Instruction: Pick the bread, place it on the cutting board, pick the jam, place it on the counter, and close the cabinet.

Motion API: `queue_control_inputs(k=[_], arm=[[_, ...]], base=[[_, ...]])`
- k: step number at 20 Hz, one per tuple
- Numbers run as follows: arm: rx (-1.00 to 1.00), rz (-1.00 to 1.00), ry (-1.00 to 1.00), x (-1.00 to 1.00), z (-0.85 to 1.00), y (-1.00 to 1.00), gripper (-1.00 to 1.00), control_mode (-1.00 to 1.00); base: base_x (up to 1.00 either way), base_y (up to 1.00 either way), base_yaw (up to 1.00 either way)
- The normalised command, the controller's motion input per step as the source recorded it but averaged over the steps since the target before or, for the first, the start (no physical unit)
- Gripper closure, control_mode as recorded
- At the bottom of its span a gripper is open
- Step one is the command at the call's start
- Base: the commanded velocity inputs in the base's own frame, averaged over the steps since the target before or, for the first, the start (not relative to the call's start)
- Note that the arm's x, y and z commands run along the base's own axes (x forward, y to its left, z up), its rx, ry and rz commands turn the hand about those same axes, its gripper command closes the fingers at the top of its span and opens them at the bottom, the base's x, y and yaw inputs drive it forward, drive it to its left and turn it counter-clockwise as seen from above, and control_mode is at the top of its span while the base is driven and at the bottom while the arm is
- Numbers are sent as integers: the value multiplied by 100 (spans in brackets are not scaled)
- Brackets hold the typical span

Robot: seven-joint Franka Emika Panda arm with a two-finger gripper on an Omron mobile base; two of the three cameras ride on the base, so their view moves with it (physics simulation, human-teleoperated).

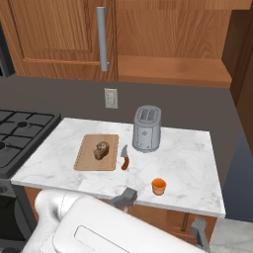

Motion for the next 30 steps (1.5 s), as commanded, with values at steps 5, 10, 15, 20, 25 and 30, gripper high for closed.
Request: queue_control_inputs(k=[5, 10, 15, 20, 25, 30], arm=[[0, 0, 0, -18, 0, -2, -100, -100], [0, 0, 0, -18, 0, -16, -100, -100], [0, 0, 0, -1, 0, -26, -100, -100], [0, 0, 0, 0, 0, -20, -100, -100], [0, 0, 0, 0, 0, -16, -100, -100], [0, 0, 0, 0, 0, -18, -100, -100]], base=[[0, 0, 0], [0, 0, 0], [0, 0, 0], [0, 0, 0], [0, 0, 0], [0, 0, 0]])
